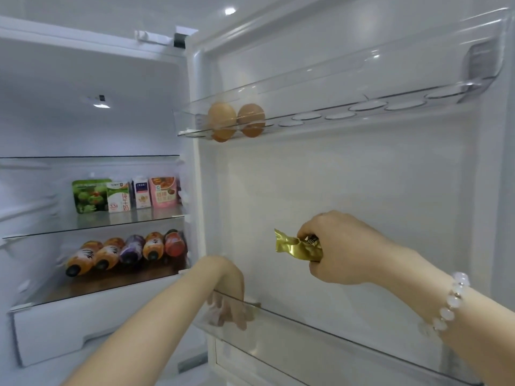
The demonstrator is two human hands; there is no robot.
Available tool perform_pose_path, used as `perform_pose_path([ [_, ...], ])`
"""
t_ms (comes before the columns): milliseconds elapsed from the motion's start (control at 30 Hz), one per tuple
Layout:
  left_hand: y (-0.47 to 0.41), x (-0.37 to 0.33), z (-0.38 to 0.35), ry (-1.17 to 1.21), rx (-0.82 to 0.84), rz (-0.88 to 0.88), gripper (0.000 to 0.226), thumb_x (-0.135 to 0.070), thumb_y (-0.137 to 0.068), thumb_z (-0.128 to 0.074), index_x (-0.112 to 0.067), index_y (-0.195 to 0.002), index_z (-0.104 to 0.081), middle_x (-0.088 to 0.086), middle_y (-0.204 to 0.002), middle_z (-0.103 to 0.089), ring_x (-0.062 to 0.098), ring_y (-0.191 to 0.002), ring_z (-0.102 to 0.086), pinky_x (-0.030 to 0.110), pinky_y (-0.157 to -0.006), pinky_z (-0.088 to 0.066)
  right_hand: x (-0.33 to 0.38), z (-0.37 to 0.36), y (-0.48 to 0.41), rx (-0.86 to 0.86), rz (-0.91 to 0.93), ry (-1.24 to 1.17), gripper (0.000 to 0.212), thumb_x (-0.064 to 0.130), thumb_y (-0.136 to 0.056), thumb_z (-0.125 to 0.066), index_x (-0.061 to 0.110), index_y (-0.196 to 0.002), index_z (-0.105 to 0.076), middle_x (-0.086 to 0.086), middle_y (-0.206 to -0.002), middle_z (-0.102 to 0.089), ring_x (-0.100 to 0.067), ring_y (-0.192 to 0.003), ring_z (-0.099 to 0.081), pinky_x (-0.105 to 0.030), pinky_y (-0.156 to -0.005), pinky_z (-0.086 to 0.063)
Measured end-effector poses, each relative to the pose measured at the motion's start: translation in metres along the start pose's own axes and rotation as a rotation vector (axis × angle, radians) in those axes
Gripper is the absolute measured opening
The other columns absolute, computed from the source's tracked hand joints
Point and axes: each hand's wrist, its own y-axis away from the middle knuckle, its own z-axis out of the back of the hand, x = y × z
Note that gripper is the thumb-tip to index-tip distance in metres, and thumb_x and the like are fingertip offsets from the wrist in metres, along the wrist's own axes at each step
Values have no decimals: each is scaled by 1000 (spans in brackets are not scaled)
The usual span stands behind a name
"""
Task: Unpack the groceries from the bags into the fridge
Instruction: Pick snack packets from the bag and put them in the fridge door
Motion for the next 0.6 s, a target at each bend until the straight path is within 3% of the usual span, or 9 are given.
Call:
perform_pose_path([
  [100,20,6,6,62,-118,-76,57,-58,-77,-64,-25,-123,-60,-6,-124,-61,13,-107,-56,25,-88,-47,8,3,5,-51,5,-11,25,18,-74,-58,19,-98,-65,9,-90,-45,-19,-84,-56,-31,-66,-51],
  [167,50,9,16,164,-419,-196,57,-55,-75,-68,-32,-125,-54,-15,-118,-59,5,-104,-57,21,-88,-45,16,13,11,-78,29,-34,30,19,-74,-60,20,-104,-64,10,-94,-46,-19,-88,-56,-33,-71,-53],
  [233,94,10,27,293,-713,-398,51,-42,-72,-76,-38,-118,-55,-20,-104,-58,-5,-93,-57,14,-77,-46,28,31,16,-77,62,-88,45,22,-75,-66,27,-118,-56,11,-99,-45,-13,-90,-52,-31,-75,-53],
  [300,138,12,36,361,-944,-611,57,-34,-65,-82,-43,-112,-53,-18,-100,-60,-7,-90,-58,15,-71,-50,44,56,21,-129,120,-129,49,24,-72,-71,32,-117,-52,12,-96,-49,-7,-81,-52,-29,-69,-54],
  [367,170,17,46,372,-1189,-767,69,-36,-57,-86,-45,-114,-48,-17,-99,-59,-3,-90,-59,14,-72,-51,60,87,22,-249,176,-138,38,27,-67,-75,32,-98,-54,15,-87,-53,-2,-70,-53,-23,-59,-52],
  [500,200,25,82,322,-1611,-831,82,-58,-48,-72,-47,-119,-34,-23,-108,-49,-12,-95,-51,2,-75,-43,72,154,10,-530,147,-163,24,27,-65,-80,23,-82,-63,13,-76,-62,-2,-48,-53,-10,-35,-38],
  [600,209,23,114,281,-1792,-862,77,-53,-58,-67,-33,-125,-34,-24,-113,-43,-14,-102,-44,3,-81,-37,64,195,-7,-671,96,-93,27,30,-70,-79,24,-92,-63,13,-80,-61,3,-56,-50,-9,-37,-38],
])
